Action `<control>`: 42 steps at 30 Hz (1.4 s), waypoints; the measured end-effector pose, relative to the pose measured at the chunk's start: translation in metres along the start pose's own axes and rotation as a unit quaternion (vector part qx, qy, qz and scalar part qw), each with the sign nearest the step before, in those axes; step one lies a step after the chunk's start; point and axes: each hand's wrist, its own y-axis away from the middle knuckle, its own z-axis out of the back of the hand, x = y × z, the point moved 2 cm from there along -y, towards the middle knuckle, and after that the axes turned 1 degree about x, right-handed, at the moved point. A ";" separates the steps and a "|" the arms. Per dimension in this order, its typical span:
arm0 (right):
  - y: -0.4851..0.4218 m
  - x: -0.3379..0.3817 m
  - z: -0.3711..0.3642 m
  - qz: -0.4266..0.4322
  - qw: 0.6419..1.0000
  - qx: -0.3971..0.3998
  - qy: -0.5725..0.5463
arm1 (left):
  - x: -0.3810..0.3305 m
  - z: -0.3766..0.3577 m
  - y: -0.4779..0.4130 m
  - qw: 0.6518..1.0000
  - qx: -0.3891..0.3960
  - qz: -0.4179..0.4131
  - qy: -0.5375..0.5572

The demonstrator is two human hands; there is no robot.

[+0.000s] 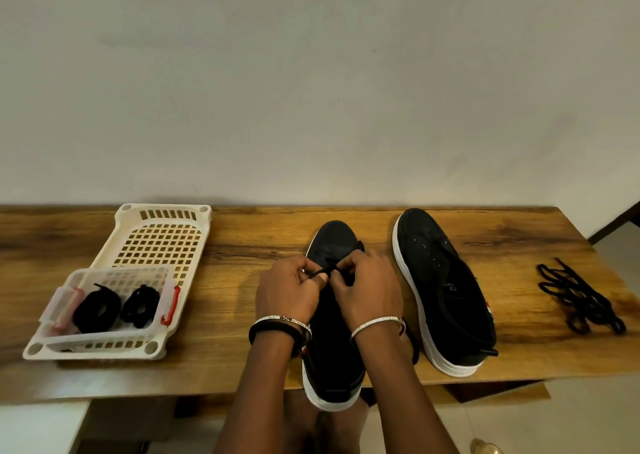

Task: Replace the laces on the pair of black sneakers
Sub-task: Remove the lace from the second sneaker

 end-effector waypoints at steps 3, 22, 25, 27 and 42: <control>0.003 0.003 -0.001 -0.002 1.000 -0.009 0.009 | 0.000 0.000 0.000 1.000 -0.004 0.003 -0.006; 0.000 -0.007 0.006 0.019 0.995 0.012 -0.100 | -0.002 0.001 -0.001 1.000 -0.009 0.012 -0.006; 0.002 -0.001 0.003 0.024 0.999 0.006 -0.031 | -0.003 0.001 0.000 1.000 -0.012 0.013 -0.009; 0.001 0.001 0.003 0.017 1.000 0.002 -0.005 | -0.003 0.001 0.000 1.000 -0.011 0.014 -0.010; -0.006 -0.040 -0.009 -0.392 0.791 -0.117 -0.455 | -0.001 0.002 0.000 1.000 -0.010 0.017 0.009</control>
